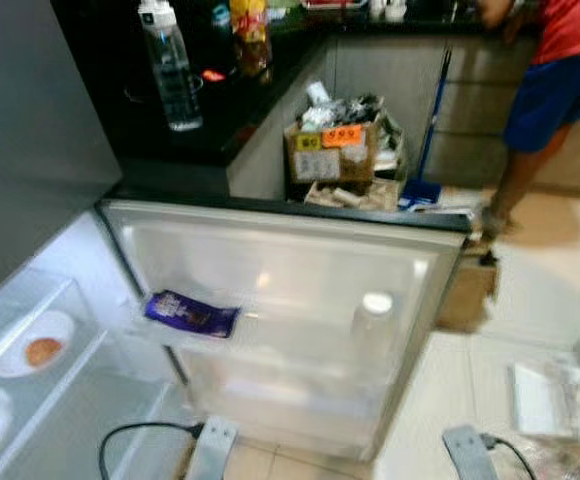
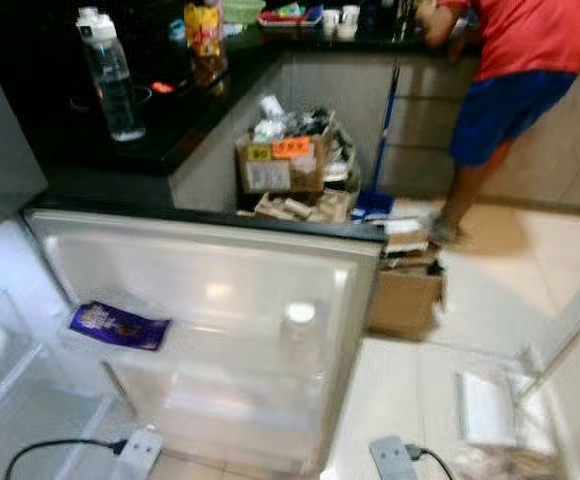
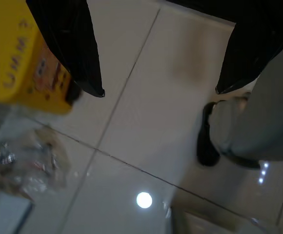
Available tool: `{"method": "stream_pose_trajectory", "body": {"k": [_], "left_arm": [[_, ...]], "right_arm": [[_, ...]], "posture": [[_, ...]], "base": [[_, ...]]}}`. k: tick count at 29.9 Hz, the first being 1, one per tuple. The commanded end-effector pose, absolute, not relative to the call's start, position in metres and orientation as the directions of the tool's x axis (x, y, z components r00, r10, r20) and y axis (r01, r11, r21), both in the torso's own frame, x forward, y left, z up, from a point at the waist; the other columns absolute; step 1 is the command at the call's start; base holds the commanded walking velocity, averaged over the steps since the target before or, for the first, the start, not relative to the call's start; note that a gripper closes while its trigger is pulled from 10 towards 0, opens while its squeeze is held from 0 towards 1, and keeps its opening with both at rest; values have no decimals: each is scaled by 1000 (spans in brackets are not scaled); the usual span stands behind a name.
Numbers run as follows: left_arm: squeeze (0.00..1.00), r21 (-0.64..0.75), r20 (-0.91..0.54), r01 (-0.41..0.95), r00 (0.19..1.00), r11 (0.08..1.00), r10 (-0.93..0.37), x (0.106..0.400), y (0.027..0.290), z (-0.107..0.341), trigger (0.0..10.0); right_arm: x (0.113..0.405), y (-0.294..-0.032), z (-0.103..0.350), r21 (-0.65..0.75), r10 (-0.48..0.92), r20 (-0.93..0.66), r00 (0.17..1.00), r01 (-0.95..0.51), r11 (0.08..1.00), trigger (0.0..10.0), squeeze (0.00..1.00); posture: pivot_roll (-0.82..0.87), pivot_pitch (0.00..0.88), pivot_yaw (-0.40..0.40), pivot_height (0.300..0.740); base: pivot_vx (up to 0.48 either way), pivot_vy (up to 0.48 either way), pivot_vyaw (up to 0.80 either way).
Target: Restocking fridge
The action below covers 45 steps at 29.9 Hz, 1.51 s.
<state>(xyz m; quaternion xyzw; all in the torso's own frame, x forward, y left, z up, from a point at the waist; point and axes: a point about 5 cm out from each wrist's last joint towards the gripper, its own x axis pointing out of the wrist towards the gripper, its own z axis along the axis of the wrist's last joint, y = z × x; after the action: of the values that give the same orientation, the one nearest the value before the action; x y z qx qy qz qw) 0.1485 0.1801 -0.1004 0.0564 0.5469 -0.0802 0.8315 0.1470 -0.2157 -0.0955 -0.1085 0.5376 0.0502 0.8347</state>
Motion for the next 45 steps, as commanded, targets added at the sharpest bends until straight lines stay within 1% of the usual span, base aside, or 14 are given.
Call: {"method": "stream_pose_trajectory", "body": {"k": [1,5,8,14,19,45], "left_arm": [[0,11,-913,199,401,980,-71,153,181,-99,10000],[0,11,-913,201,402,979,-72,153,180,-99,10000],[0,12,-913,203,401,979,-72,153,180,-99,10000],[0,24,-915,207,398,978,-62,152,182,-99,10000],[0,40,-915,192,402,981,-42,151,184,-99,10000],[0,42,-923,195,383,980,-37,144,184,-102,10000]], "right_arm": [[149,-216,-95,-126,-38,-906,421,-182,975,10000,0],[149,-216,-94,-108,-21,-903,428,-178,978,10000,0],[149,-215,-94,-89,5,-906,423,-200,976,10000,0],[149,-216,-94,-94,0,-907,422,-203,975,10000,0],[148,-216,-95,-76,18,-908,419,-207,975,10000,0],[145,-217,-95,-60,37,-912,410,-223,973,10000,0]], "posture": [[-99,0,9,740],[-102,0,11,740],[-105,0,9,740],[-104,0,7,740],[-107,0,5,740],[-114,0,3,740]], "base": [[0,-409,0],[0,-410,0],[0,-410,721],[0,-385,723],[0,0,724],[0,0,722]]}}
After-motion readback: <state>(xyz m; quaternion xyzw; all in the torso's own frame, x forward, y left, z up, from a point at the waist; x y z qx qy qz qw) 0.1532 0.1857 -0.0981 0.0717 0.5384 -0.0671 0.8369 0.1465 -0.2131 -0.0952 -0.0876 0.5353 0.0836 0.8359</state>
